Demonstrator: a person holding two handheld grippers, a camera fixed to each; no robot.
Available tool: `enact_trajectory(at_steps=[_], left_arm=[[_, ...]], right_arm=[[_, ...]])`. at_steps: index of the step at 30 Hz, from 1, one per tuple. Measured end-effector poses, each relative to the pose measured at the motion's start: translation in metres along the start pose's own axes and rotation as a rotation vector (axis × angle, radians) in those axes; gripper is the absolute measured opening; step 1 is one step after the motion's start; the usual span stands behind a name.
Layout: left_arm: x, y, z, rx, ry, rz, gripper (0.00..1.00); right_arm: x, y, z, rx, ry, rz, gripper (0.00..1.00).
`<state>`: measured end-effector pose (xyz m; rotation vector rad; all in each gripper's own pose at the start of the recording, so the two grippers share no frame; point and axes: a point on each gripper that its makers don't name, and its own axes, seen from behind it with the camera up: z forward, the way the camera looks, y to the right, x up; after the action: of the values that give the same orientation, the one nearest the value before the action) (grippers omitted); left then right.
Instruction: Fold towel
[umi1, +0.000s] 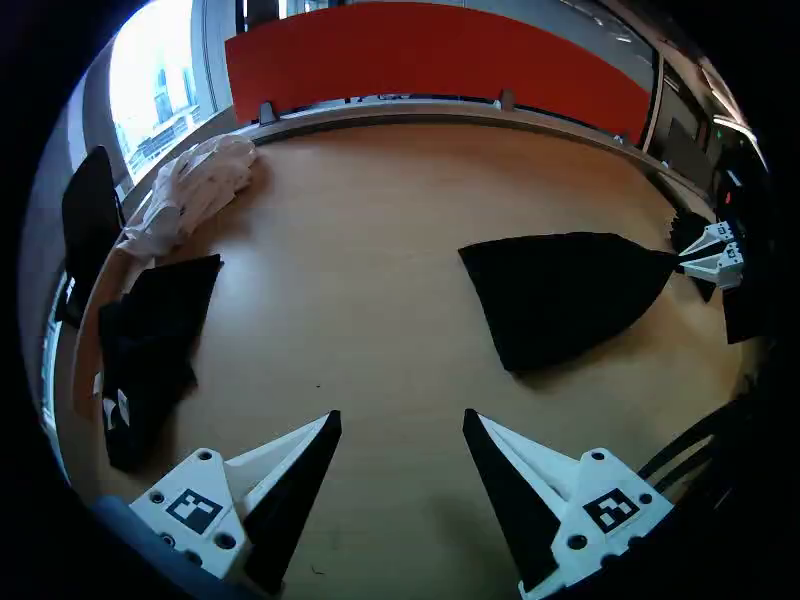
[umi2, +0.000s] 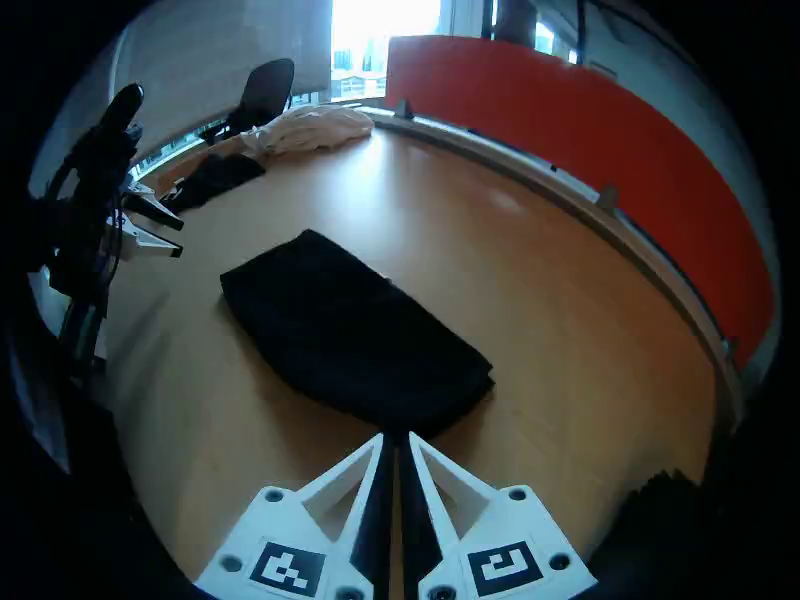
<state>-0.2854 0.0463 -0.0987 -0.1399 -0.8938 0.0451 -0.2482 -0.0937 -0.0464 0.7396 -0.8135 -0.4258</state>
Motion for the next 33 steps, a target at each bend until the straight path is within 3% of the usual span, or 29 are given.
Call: enact_trajectory(at_steps=[14, 33], left_arm=[[0.011, 0.004, -0.001, 0.0, 0.015, 0.01, 0.9], [0.016, 0.01, -0.004, -0.003, 0.024, 0.013, 0.9]], right_arm=[[0.037, 0.02, -0.036, -0.069, 0.078, -0.039, 0.04], [0.047, 0.034, -0.073, -0.112, 0.101, -0.082, 0.04]])
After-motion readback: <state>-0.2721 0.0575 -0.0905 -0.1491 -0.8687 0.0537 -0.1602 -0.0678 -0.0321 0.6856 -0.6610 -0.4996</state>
